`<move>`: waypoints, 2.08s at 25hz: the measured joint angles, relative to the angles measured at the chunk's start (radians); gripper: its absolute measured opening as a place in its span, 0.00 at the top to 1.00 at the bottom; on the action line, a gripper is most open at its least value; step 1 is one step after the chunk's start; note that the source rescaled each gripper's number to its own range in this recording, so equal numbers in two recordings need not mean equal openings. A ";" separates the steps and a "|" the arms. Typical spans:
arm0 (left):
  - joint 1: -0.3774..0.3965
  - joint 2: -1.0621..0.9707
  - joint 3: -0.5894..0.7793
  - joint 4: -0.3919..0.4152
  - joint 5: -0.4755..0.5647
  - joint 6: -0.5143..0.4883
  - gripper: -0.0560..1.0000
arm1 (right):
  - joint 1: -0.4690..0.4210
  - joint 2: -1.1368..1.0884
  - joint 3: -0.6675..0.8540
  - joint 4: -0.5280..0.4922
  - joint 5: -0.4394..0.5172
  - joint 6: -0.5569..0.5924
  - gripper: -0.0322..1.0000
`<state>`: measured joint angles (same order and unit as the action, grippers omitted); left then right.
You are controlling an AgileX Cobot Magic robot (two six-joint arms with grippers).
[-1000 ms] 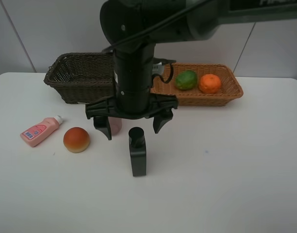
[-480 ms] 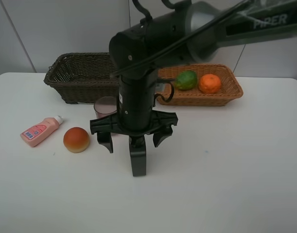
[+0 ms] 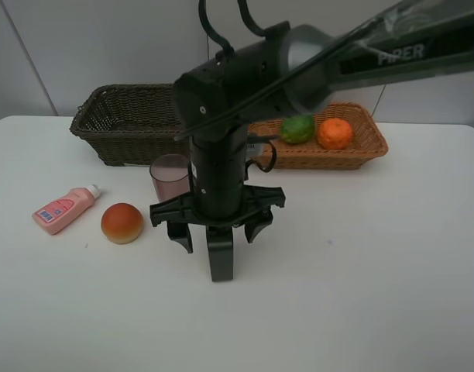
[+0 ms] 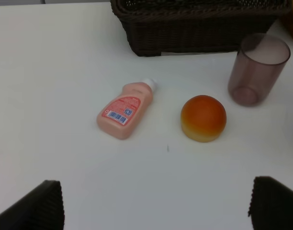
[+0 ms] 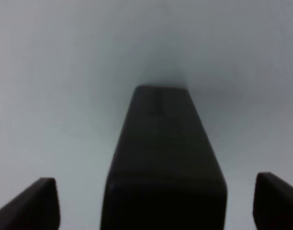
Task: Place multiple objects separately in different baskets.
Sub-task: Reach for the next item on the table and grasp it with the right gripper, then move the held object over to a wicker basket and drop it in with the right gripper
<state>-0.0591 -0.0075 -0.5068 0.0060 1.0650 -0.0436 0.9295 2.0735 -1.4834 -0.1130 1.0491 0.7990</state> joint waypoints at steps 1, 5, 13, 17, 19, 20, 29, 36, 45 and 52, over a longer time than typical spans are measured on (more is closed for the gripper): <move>0.000 0.000 0.000 0.000 0.000 0.000 0.00 | 0.000 0.000 0.000 0.000 0.000 -0.001 0.63; 0.000 0.000 0.000 0.000 0.000 0.000 0.00 | 0.000 0.000 0.000 0.000 0.000 -0.003 0.93; 0.000 0.000 0.000 0.000 0.000 0.000 0.00 | 0.000 0.000 0.000 0.000 0.000 -0.003 0.93; 0.000 0.000 0.000 0.000 0.000 0.000 0.00 | 0.000 0.000 0.000 0.000 0.000 -0.003 0.93; 0.000 0.000 0.000 0.000 0.000 0.000 0.00 | 0.000 0.000 0.000 0.000 0.000 -0.003 0.93; 0.000 0.000 0.000 0.000 0.000 0.000 0.00 | 0.000 0.000 0.000 0.000 0.000 -0.003 0.93; 0.000 0.000 0.000 0.000 0.000 0.000 0.00 | -0.003 -0.093 -0.029 0.001 0.076 -0.131 0.94; 0.000 0.000 0.000 0.000 0.000 0.000 0.00 | -0.063 -0.095 -0.254 0.001 0.168 -0.347 0.94; 0.000 0.000 0.000 0.000 0.000 0.000 0.00 | -0.165 -0.094 -0.400 -0.120 0.009 -0.395 0.94; 0.000 0.000 0.000 0.000 0.000 0.000 0.00 | -0.223 -0.011 -0.402 -0.149 -0.301 -0.396 0.94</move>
<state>-0.0591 -0.0075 -0.5068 0.0060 1.0650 -0.0436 0.7067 2.0626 -1.8852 -0.2618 0.7480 0.4026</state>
